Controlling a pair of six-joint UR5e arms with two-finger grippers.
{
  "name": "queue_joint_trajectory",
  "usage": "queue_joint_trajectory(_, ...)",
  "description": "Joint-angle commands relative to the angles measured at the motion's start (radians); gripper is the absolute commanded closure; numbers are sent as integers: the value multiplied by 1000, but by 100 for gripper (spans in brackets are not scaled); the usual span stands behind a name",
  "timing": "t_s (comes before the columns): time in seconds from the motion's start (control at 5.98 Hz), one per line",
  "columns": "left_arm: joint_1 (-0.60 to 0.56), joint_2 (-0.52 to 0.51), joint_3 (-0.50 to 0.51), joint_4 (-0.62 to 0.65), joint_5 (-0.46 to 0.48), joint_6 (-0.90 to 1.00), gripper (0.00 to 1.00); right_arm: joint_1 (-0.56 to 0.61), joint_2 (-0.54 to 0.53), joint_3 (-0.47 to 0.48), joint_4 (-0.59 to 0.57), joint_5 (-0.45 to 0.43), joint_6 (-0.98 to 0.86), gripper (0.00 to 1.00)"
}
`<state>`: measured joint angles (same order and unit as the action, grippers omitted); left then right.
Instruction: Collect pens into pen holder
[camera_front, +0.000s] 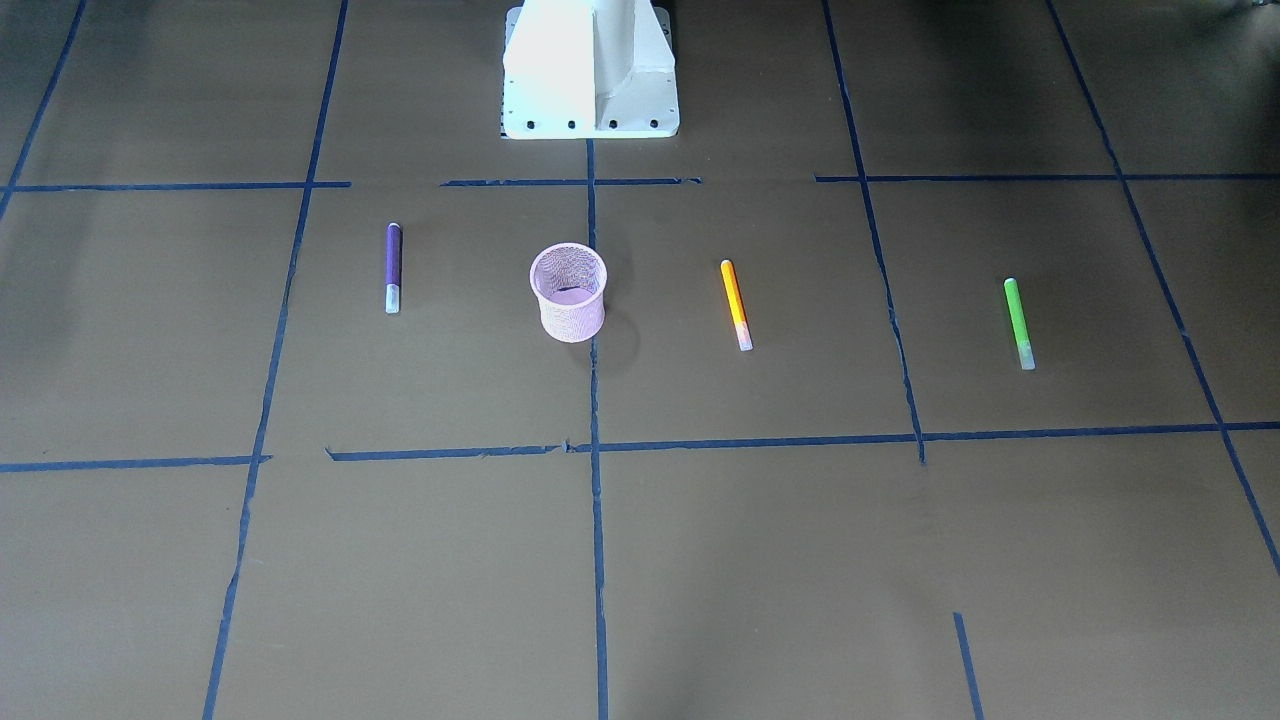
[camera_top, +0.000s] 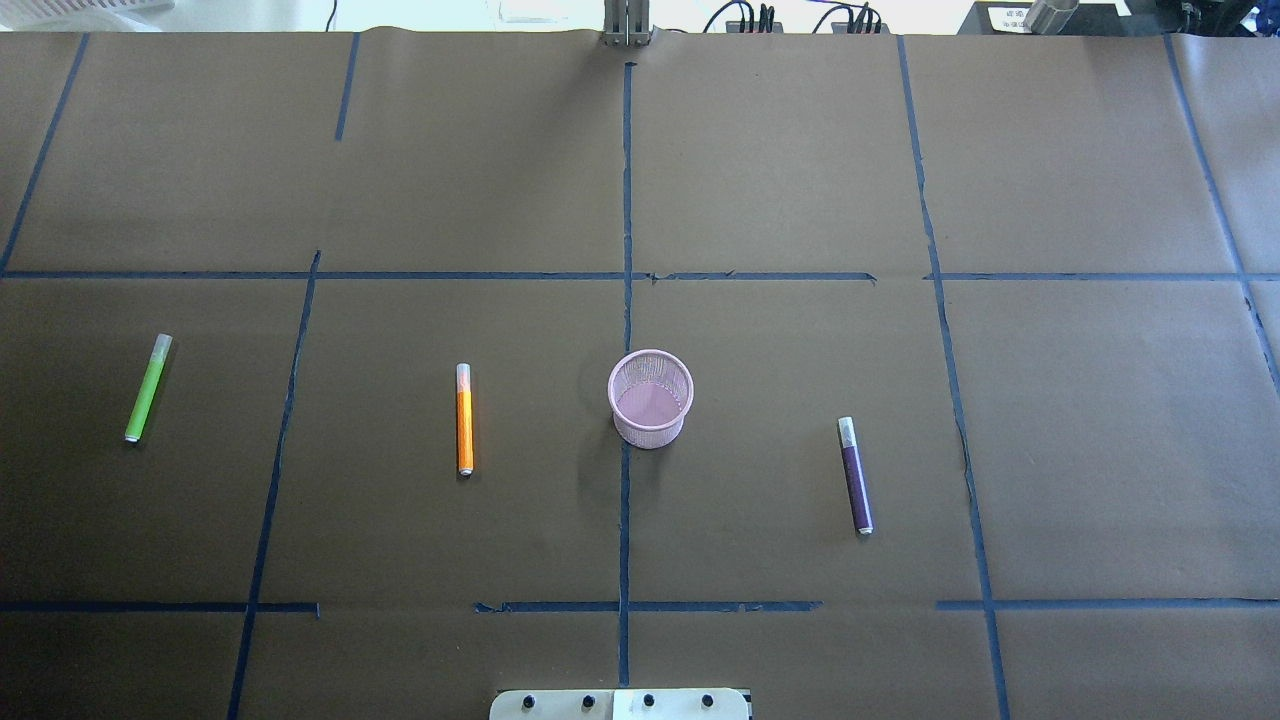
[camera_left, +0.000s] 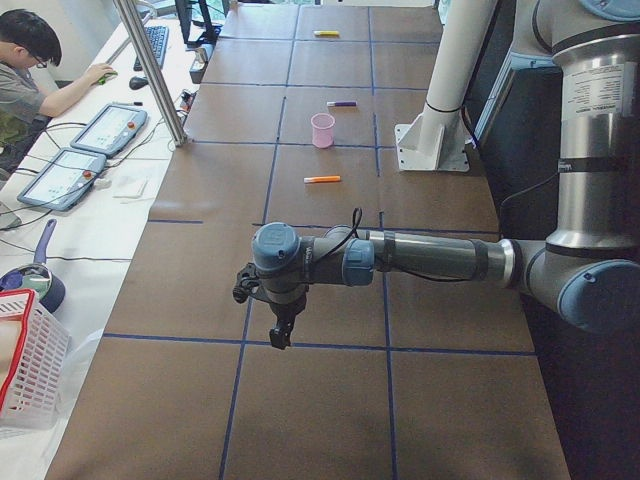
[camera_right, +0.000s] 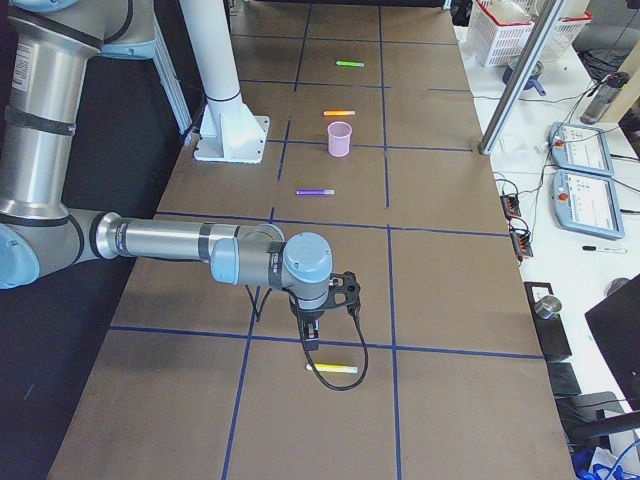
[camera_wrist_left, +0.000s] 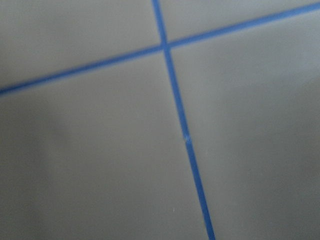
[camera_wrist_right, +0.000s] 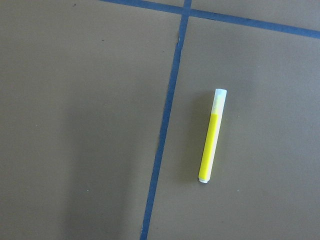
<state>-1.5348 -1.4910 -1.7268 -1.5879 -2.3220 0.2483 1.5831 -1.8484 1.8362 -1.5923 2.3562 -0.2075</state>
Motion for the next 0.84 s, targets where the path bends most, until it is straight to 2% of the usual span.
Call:
queue_joint_trajectory(0.0, 13, -12, 16, -156, 0, -3, 0, 0, 0, 2, 0, 0, 0, 0)
queue_joint_trajectory(0.17, 60, -37, 29, -188, -2, -114, 0, 0, -8, 9, 0, 0, -1, 0)
queue_joint_trajectory(0.33, 156, -49, 30, -260, 3, -245, 0, 0, -15, 17, 0, 0, -1, 0)
queue_joint_trajectory(0.67, 367, -90, 35, -279, 13, -556, 0, 0, -15, 21, 41, 0, -12, 0)
